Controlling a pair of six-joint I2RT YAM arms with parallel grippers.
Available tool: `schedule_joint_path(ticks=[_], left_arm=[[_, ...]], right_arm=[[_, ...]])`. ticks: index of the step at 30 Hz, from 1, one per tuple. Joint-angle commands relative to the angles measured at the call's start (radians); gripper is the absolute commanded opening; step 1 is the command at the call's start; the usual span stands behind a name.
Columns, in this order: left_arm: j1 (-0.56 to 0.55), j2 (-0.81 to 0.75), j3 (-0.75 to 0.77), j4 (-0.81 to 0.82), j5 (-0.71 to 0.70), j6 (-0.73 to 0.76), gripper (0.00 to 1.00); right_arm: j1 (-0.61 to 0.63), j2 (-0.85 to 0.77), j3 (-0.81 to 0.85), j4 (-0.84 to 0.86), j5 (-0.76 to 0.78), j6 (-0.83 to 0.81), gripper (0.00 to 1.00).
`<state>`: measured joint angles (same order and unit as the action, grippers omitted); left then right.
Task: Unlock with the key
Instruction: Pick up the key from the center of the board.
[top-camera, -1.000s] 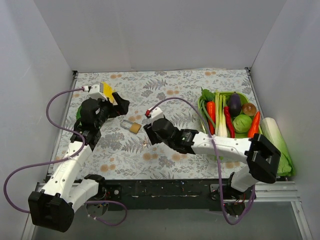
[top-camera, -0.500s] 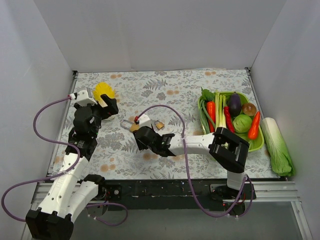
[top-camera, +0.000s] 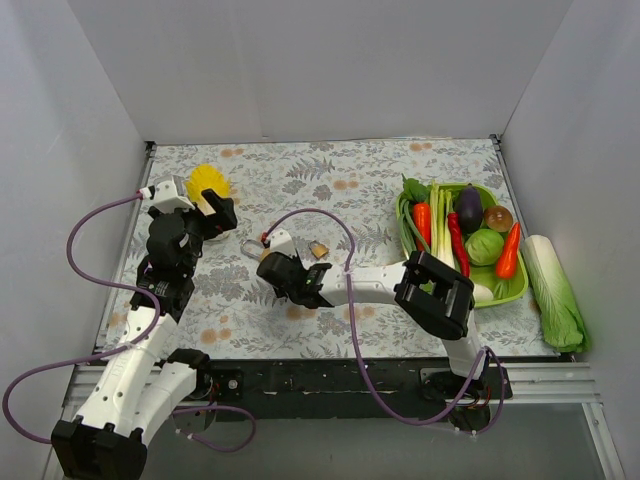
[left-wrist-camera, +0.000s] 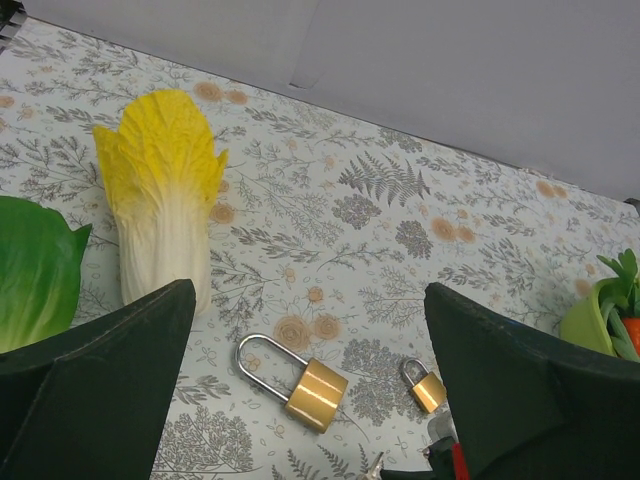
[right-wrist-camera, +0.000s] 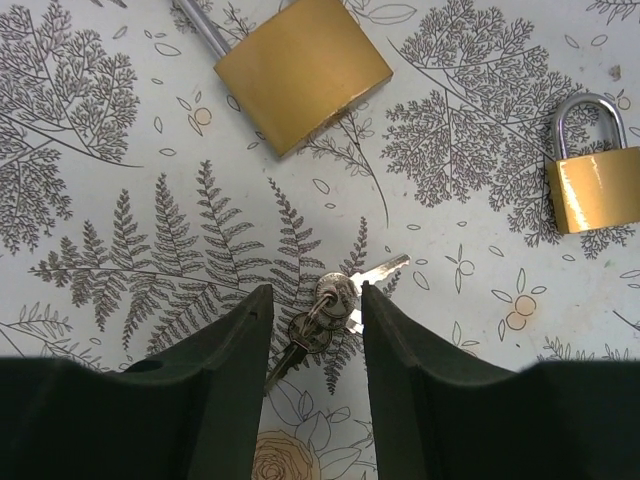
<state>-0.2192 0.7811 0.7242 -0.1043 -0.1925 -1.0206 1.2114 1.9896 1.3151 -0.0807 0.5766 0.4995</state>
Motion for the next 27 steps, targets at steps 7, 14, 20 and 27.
schedule_joint_path(ticks=[7,14,20,27], left_arm=[[0.0,-0.023,-0.011,0.002,-0.004,0.007,0.98],[0.0,-0.022,-0.012,0.003,-0.001,0.005,0.98],[0.0,-0.023,-0.014,0.003,-0.001,0.005,0.98],[0.0,-0.023,-0.014,0.003,0.001,0.007,0.98]], right_arm=[[-0.003,0.038,0.055,-0.051,0.037,0.033,0.43],[-0.003,0.051,0.058,-0.056,0.037,0.03,0.38],[-0.003,0.06,0.062,-0.071,0.04,0.037,0.33],[-0.003,0.051,0.064,-0.085,0.037,0.042,0.05]])
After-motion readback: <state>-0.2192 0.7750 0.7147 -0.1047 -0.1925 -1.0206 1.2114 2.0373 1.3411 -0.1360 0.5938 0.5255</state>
